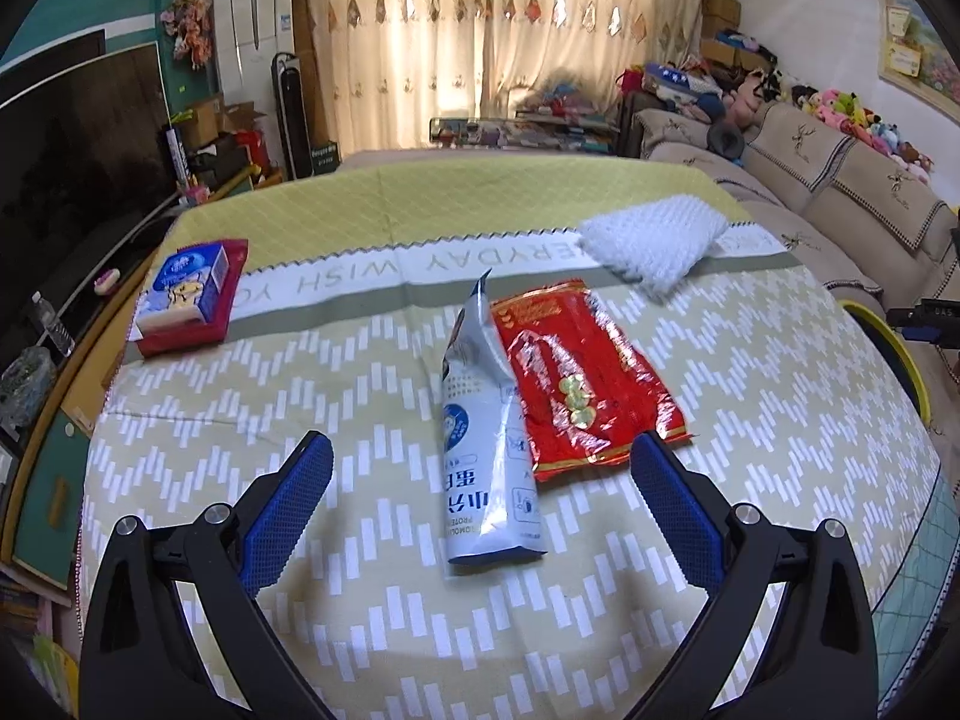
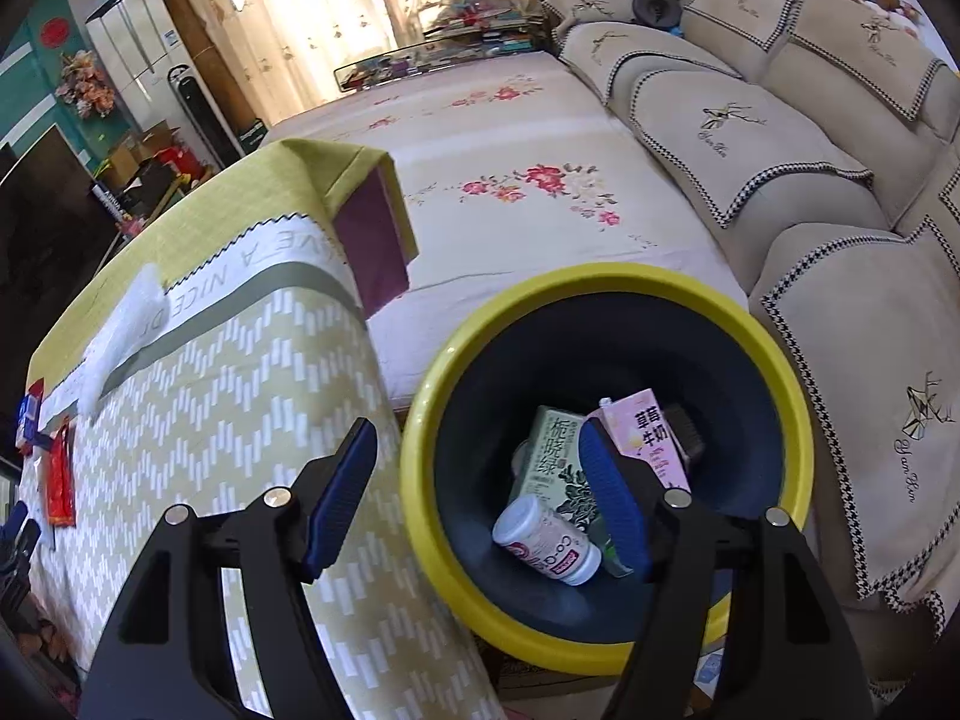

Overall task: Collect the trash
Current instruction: 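Carry the milk carton over the yellow bin and release it with the right tool, then grasp the white-and-blue squeeze pouch with the left tool and drop it into the bin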

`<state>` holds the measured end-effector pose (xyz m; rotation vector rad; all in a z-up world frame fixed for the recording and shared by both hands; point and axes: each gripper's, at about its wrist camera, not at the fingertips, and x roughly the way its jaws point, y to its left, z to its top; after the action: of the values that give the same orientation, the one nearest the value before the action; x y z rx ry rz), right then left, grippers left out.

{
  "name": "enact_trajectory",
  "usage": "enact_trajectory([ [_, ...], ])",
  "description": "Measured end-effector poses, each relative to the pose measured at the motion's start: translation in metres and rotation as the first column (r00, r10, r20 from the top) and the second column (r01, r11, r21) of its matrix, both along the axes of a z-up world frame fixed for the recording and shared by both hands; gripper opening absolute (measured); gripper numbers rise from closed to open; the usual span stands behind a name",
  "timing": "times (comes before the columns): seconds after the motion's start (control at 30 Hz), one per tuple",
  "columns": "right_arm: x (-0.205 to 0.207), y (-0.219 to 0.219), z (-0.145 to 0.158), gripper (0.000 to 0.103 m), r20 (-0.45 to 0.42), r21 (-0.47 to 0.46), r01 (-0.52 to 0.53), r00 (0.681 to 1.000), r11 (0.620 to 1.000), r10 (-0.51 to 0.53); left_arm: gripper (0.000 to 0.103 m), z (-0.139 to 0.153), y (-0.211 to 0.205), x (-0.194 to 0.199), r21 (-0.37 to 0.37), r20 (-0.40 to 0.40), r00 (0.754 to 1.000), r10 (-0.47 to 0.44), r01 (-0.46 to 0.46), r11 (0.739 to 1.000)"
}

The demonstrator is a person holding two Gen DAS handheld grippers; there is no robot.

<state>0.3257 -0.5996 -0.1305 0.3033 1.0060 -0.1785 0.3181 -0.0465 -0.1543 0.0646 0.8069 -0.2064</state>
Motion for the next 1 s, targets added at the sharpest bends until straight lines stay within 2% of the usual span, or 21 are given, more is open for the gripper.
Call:
enact_trajectory([
  [0.17, -0.004, 0.004, 0.004, 0.066, 0.007, 0.006, -0.015, 1.0, 1.0, 0.015, 0.076, -0.007, 0.004, 0.006, -0.014, -0.052, 0.999, 0.004, -0.005, 1.0],
  [0.33, -0.01, 0.004, 0.005, 0.066, 0.005, 0.008, -0.022, 1.0, 1.0, 0.022, 0.068, -0.011, 0.0, 0.002, 0.014, -0.074, 0.996, -0.043, 0.044, 0.999],
  [0.5, -0.014, 0.003, 0.004, 0.066, 0.004, 0.014, -0.02, 1.0, 1.0, 0.02, 0.055, -0.017, -0.004, 0.004, 0.057, -0.099, 0.993, -0.057, 0.063, 0.996],
  [0.67, -0.015, 0.006, 0.004, 0.066, 0.004, 0.023, -0.026, 1.0, 0.999, 0.026, 0.031, -0.015, 0.001, 0.004, 0.074, -0.108, 0.992, -0.062, 0.071, 0.995],
  [0.77, -0.016, 0.007, 0.004, 0.066, 0.004, 0.027, -0.031, 1.0, 0.999, 0.031, 0.023, -0.012, 0.006, -0.001, 0.079, -0.115, 0.991, -0.069, 0.078, 0.994],
  [1.0, -0.024, 0.009, 0.012, 0.066, 0.035, 0.043, -0.044, 0.998, 0.998, 0.043, 0.021, 0.003, 0.016, -0.024, 0.08, -0.097, 0.995, -0.035, 0.043, 0.996],
])
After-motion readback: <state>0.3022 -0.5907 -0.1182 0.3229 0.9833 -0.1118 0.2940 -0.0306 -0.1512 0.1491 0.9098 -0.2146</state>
